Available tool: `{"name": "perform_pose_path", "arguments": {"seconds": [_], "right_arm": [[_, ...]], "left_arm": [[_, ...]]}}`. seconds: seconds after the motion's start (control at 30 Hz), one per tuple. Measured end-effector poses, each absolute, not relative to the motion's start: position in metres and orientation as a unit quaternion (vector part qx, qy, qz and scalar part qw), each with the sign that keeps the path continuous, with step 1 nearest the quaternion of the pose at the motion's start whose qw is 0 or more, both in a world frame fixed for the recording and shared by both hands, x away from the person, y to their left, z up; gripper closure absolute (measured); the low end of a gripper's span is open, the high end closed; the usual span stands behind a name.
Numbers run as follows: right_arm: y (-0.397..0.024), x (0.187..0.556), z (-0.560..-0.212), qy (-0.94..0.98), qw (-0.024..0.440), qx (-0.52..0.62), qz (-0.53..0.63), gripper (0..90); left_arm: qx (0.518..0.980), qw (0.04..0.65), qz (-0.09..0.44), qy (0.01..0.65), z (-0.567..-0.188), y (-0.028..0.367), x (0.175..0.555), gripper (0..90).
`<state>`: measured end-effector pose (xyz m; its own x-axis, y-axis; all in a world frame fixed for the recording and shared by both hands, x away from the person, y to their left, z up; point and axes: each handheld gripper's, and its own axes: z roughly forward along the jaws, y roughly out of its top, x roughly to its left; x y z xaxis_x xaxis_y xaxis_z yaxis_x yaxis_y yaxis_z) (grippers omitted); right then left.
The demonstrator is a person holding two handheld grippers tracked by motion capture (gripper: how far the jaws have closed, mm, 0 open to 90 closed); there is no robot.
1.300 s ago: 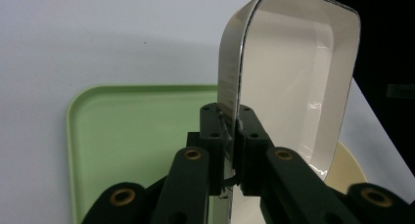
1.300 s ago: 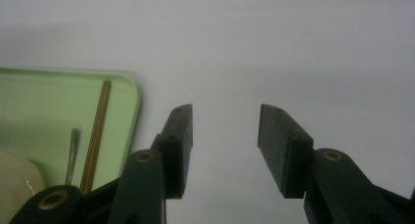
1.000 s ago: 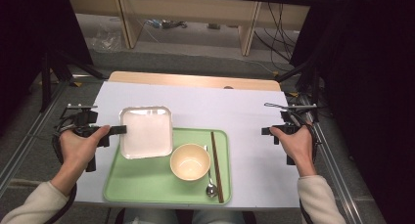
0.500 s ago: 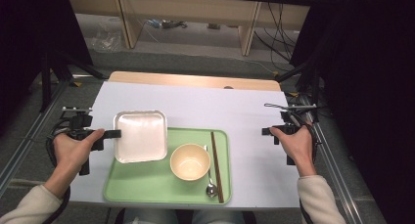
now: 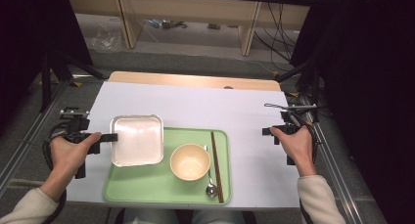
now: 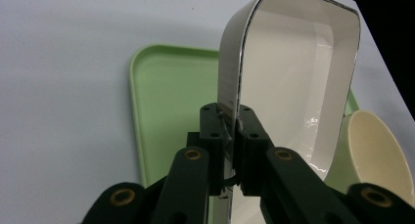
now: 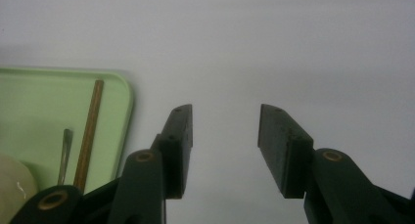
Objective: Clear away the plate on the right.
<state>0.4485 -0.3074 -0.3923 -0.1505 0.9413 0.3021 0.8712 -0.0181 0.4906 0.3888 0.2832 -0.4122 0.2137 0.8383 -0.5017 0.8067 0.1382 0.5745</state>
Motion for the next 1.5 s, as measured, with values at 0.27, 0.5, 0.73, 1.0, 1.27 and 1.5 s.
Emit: {"name": "perform_pose_path", "arguments": {"seconds": [0.27, 0.5, 0.73, 1.0, 1.27, 1.5], "right_arm": [[-0.308, 0.448, -0.392, 0.7, 0.058, 0.648, 0.295, 57.6], [-0.305, 0.448, -0.391, 0.687, 0.059, 0.662, 0.294, 57.6], [-0.308, 0.447, -0.391, 0.69, 0.053, 0.662, 0.287, 57.6], [-0.308, 0.448, -0.392, 0.694, 0.058, 0.659, 0.283, 57.6], [-0.308, 0.448, -0.391, 0.693, 0.058, 0.66, 0.284, 57.6], [-0.308, 0.448, -0.392, 0.693, 0.058, 0.66, 0.283, 57.6]], "left_arm": [[0.666, 0.407, 0.015, 0.625, -0.415, 0.286, 0.388, 83.7], [0.673, 0.393, 0.013, 0.627, -0.419, 0.288, 0.387, 83.7], [0.683, 0.378, 0.009, 0.625, -0.425, 0.286, 0.387, 83.7], [0.695, 0.365, -0.004, 0.619, -0.431, 0.283, 0.39, 83.6], [0.701, 0.359, -0.021, 0.616, -0.437, 0.278, 0.391, 83.6], [0.696, 0.359, -0.036, 0.621, -0.441, 0.274, 0.394, 83.6]]}}
